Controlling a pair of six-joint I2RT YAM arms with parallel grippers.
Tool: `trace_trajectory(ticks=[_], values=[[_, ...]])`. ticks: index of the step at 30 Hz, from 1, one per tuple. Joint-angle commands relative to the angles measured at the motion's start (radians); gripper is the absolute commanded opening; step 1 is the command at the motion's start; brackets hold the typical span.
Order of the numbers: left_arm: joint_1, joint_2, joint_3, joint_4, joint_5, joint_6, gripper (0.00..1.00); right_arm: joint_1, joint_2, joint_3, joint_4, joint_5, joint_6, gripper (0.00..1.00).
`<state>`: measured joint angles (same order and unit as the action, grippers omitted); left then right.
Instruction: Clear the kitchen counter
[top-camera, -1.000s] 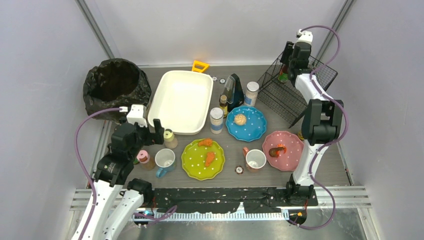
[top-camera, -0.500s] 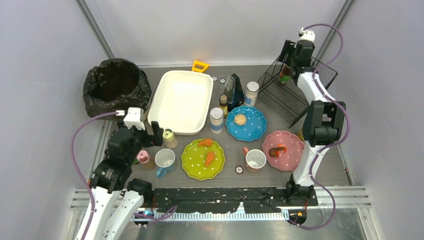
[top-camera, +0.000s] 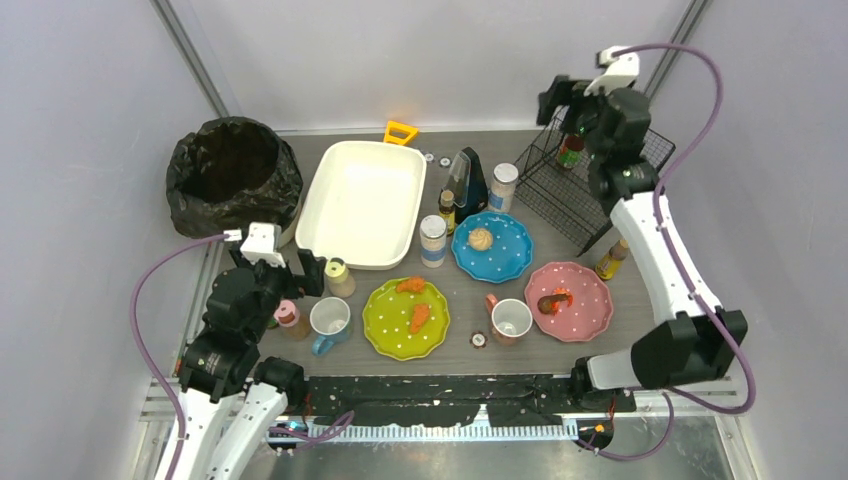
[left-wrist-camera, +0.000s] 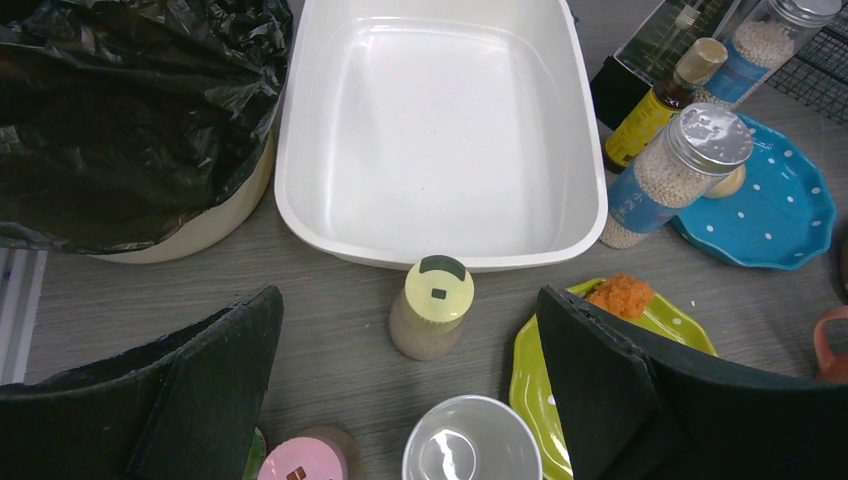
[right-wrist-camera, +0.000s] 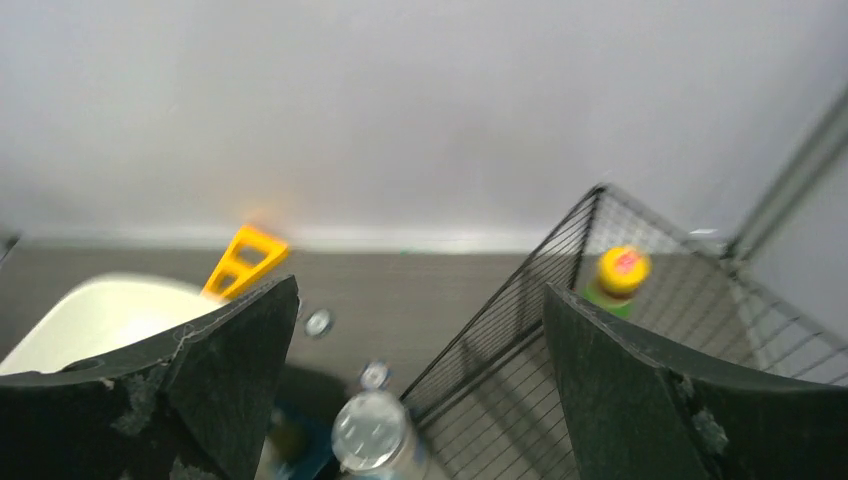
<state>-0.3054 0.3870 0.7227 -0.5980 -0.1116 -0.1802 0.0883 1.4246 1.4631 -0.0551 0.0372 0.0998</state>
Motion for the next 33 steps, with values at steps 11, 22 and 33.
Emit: trace_trajectory(ticks=[11,22,33], values=[[-0.021,0.000,-0.008,0.057,0.022,-0.013,1.00,0.380,-0.155,-0.361,-0.014,-0.042,-0.015,0.93],[-0.026,0.053,0.079,-0.113,-0.328,-0.144,1.00,0.510,-0.232,-0.487,-0.013,-0.051,0.059,0.93],[-0.019,0.013,0.070,-0.378,-0.724,-0.352,1.00,0.516,-0.384,-0.633,0.049,-0.092,0.073,0.93]])
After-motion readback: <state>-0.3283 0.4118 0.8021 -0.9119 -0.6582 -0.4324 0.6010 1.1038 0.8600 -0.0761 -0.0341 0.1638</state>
